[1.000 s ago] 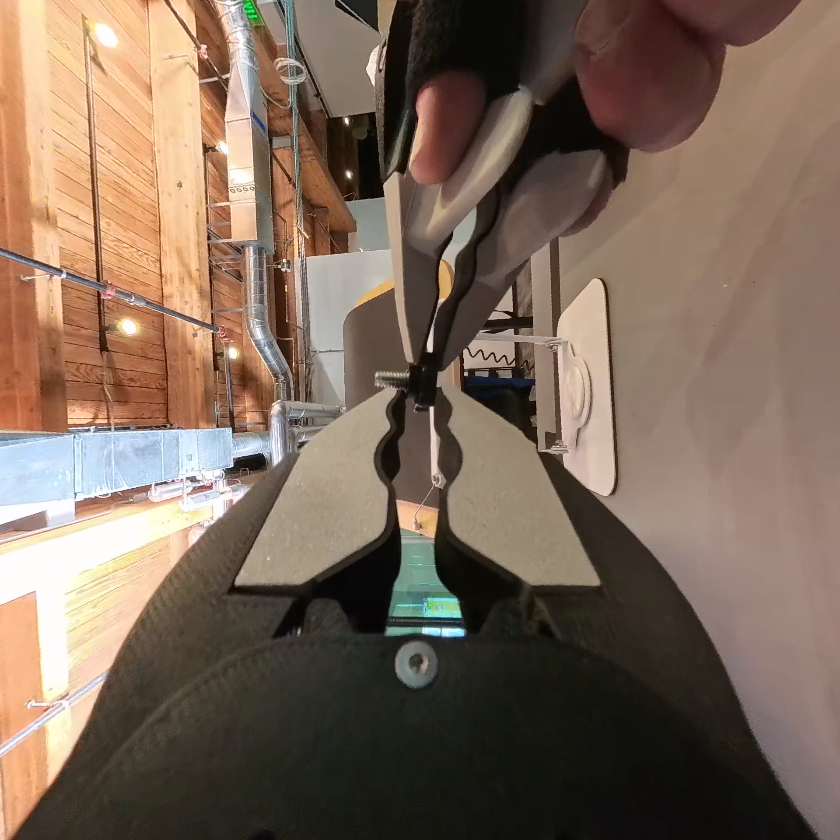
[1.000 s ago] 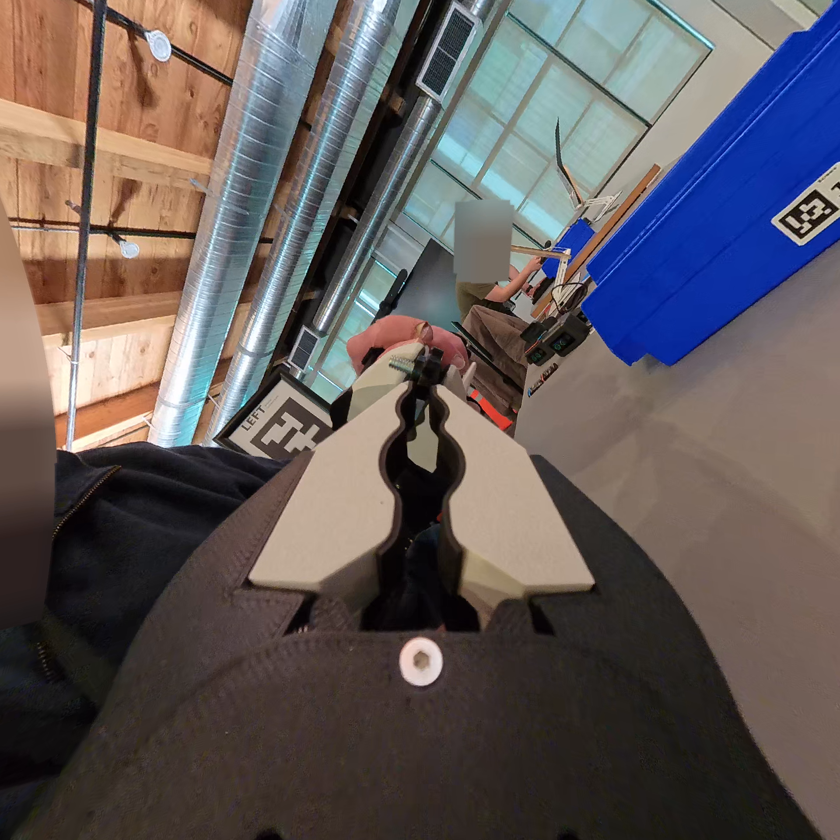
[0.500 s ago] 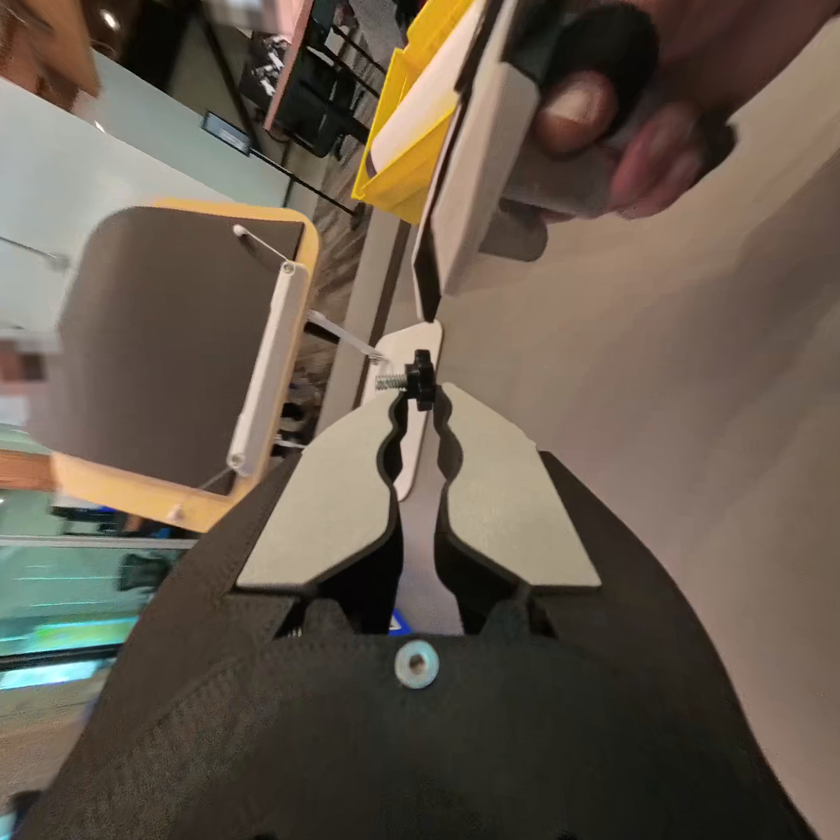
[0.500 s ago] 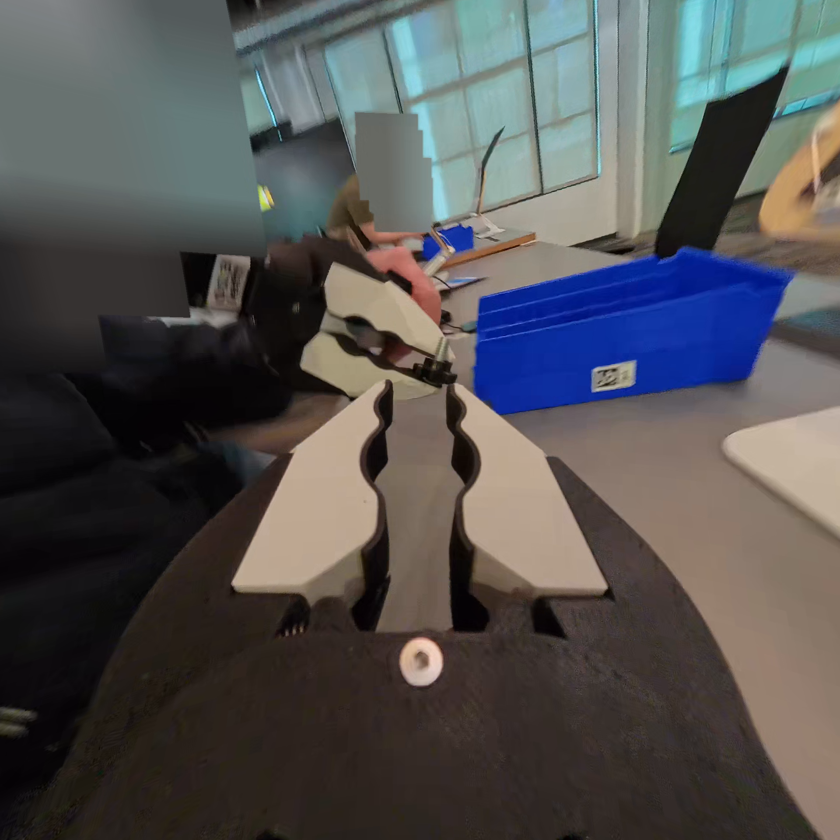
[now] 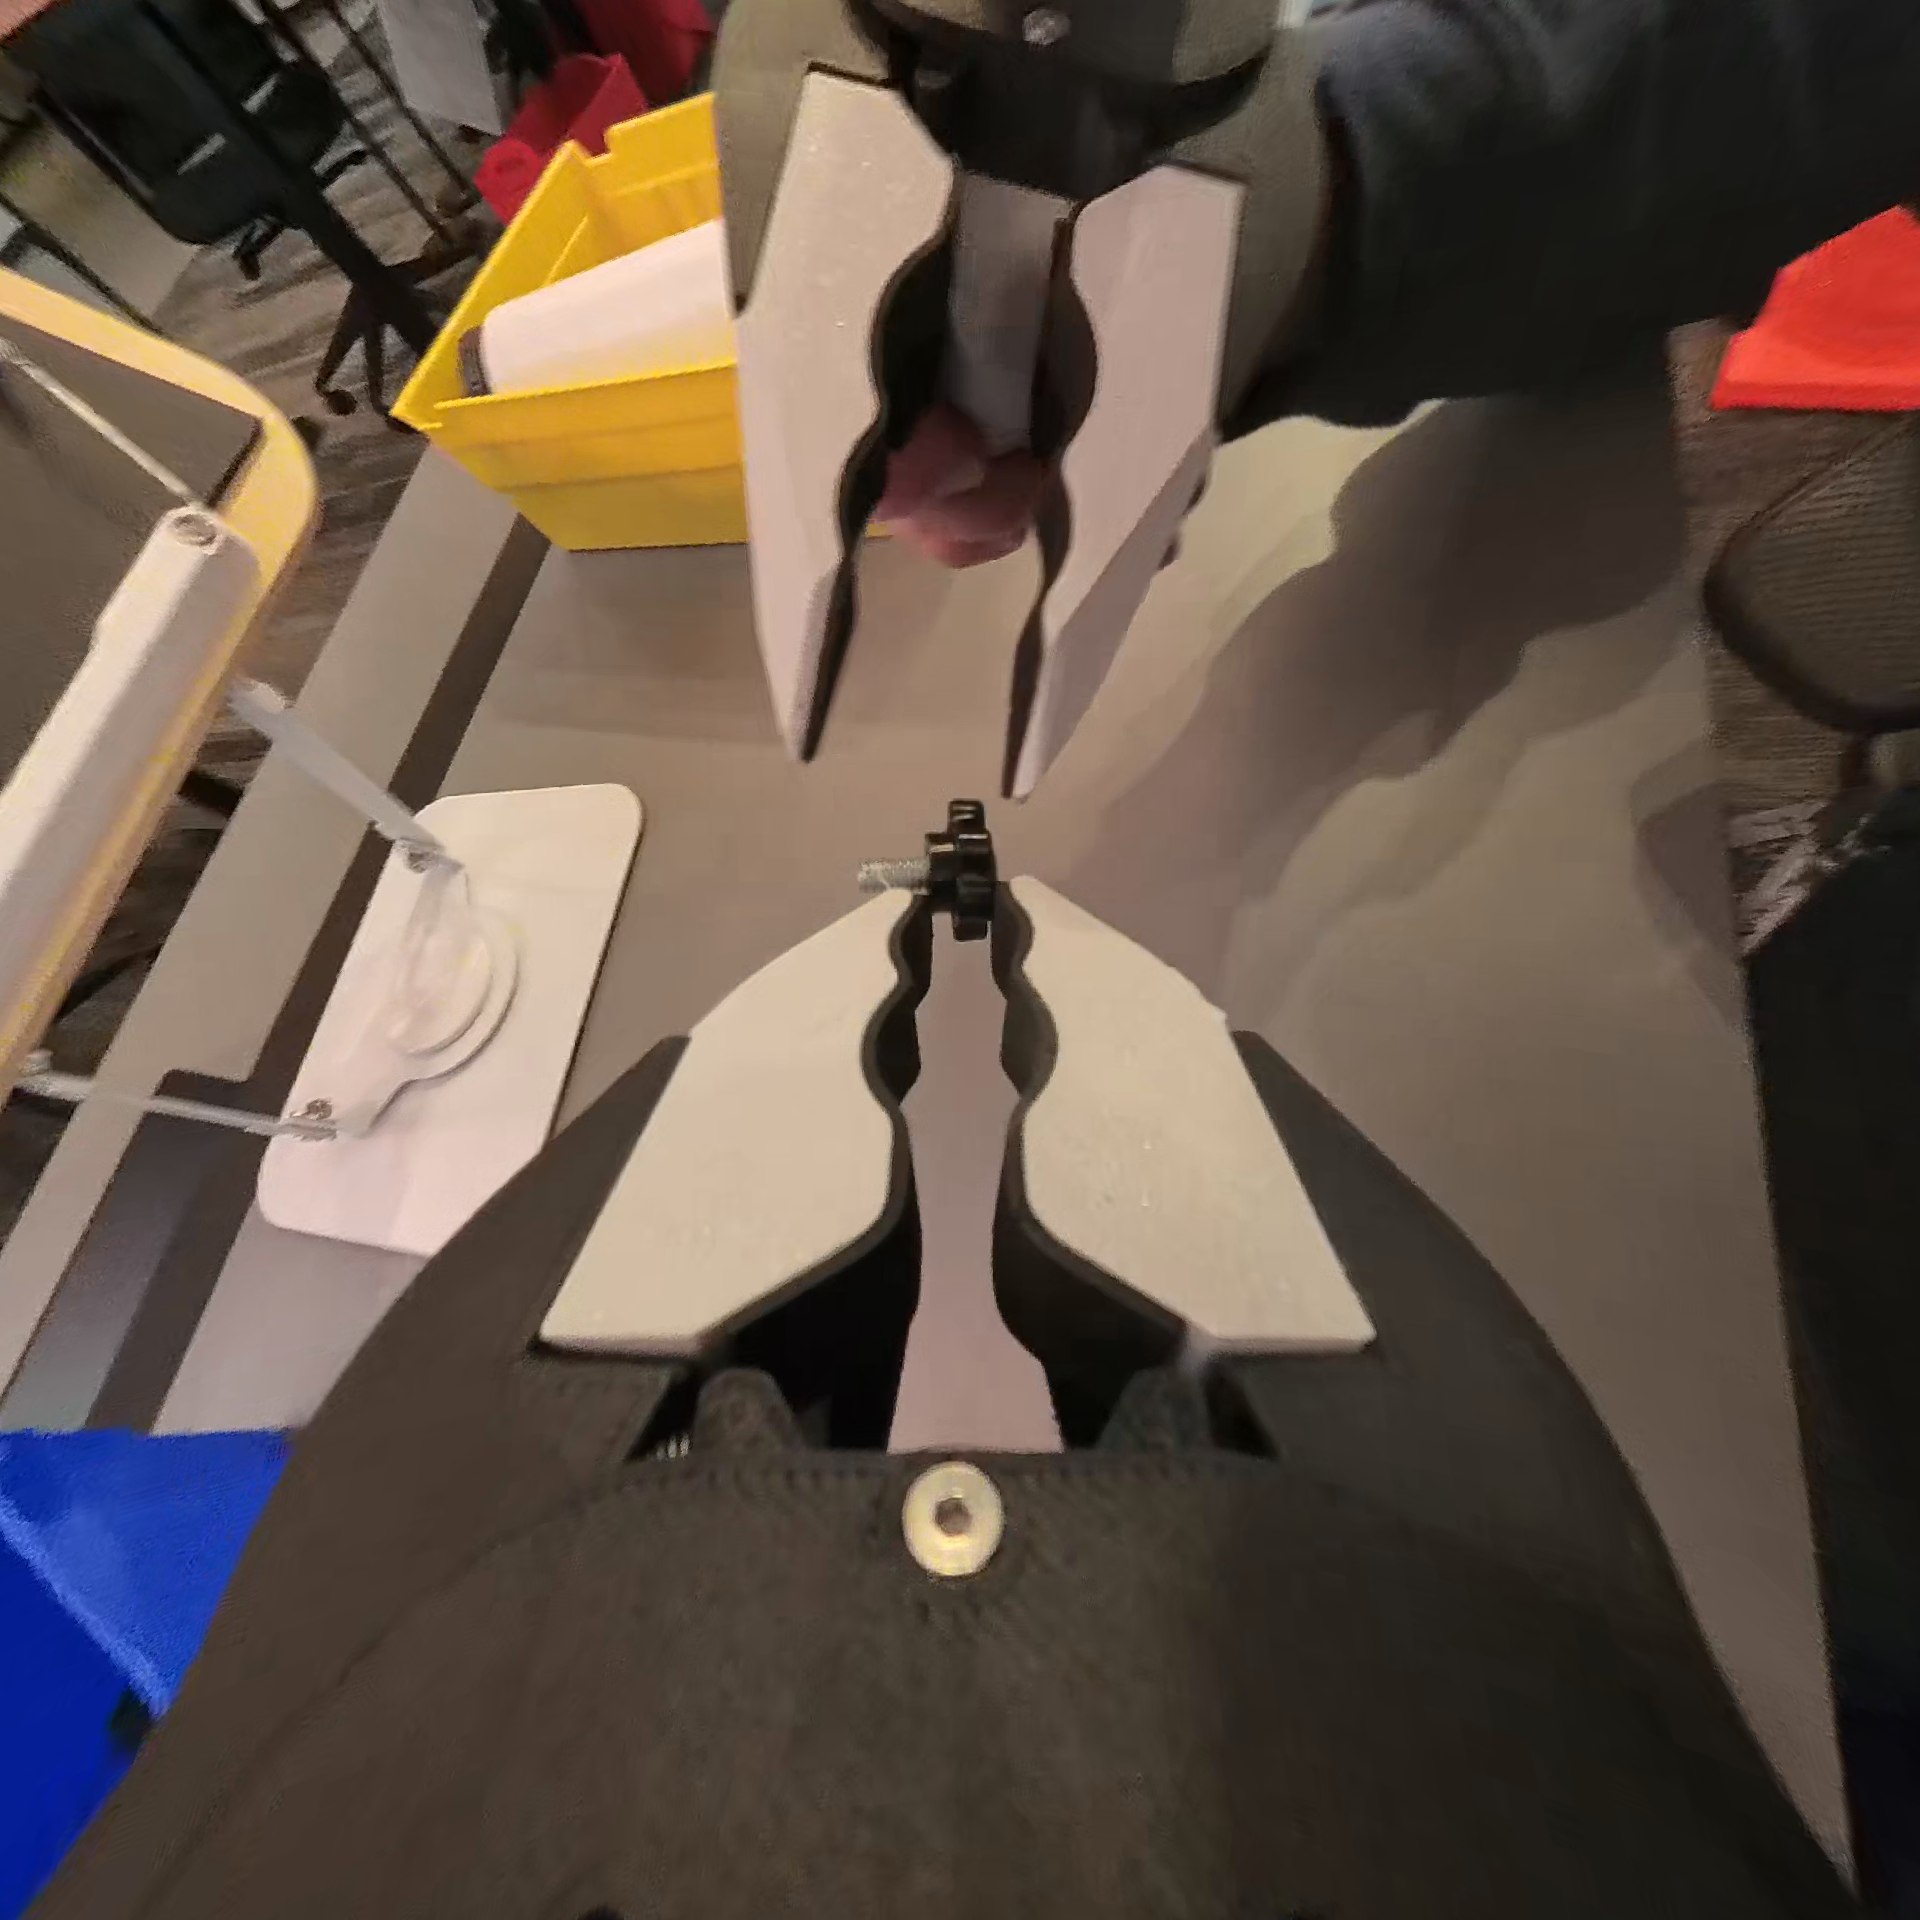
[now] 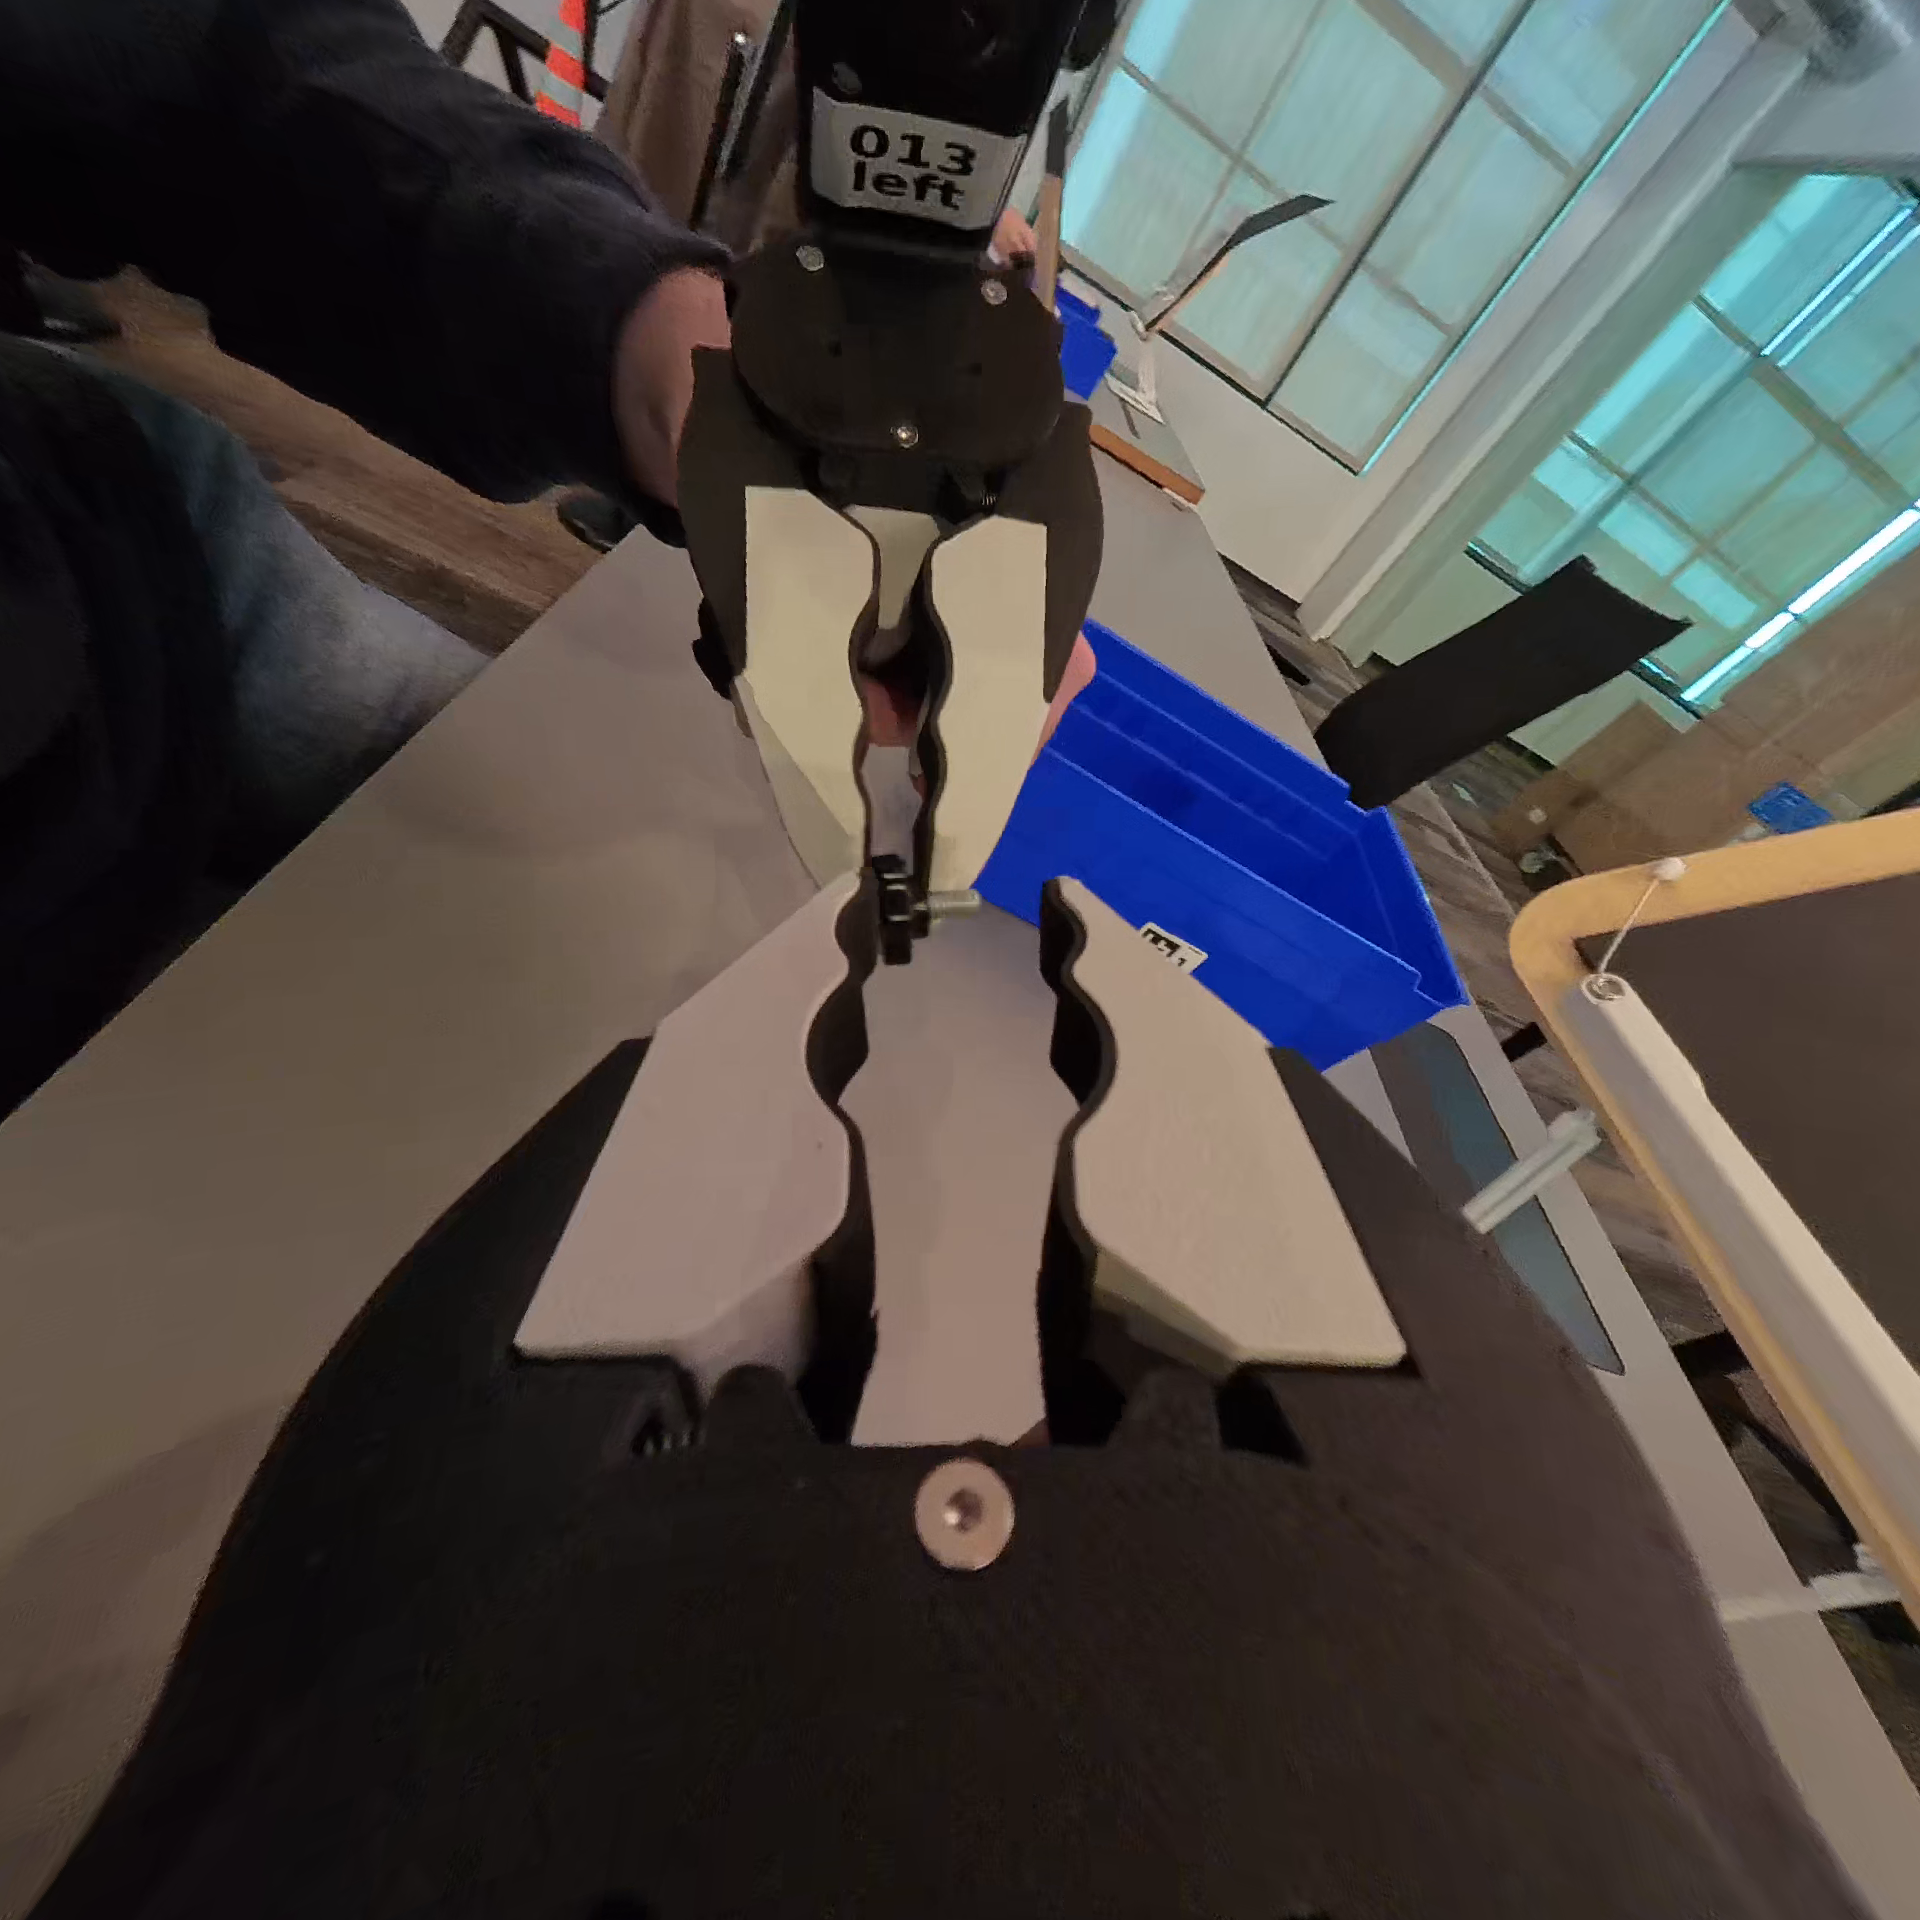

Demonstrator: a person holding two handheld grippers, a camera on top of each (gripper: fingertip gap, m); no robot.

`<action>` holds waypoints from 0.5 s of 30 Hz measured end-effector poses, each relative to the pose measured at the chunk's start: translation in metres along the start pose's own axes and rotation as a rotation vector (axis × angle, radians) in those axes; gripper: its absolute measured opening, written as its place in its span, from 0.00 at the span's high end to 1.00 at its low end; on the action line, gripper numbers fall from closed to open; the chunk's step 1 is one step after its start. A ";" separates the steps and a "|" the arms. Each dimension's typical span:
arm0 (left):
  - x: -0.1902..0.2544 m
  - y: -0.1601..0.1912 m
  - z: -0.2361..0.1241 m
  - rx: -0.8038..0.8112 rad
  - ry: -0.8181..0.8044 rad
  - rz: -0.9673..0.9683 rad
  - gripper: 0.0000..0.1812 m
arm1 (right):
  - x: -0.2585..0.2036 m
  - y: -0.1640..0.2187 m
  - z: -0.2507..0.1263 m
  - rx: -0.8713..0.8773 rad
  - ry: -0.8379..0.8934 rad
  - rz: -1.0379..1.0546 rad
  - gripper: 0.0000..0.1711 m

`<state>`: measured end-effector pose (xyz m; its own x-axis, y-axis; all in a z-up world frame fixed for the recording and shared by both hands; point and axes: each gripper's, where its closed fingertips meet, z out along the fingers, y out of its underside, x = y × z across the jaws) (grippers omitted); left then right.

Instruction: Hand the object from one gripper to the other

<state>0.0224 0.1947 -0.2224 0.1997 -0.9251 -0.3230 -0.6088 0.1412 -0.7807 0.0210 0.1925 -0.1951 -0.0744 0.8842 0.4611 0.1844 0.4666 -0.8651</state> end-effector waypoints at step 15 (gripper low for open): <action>0.019 -0.007 -0.002 0.047 0.140 0.052 0.94 | -0.024 0.003 0.006 -0.014 -0.193 0.005 0.88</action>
<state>0.0294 0.1757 -0.2217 0.0574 -0.9558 -0.2882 -0.5784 0.2035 -0.7900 0.0179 0.1727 -0.2099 -0.2601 0.8745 0.4094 0.1983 0.4633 -0.8637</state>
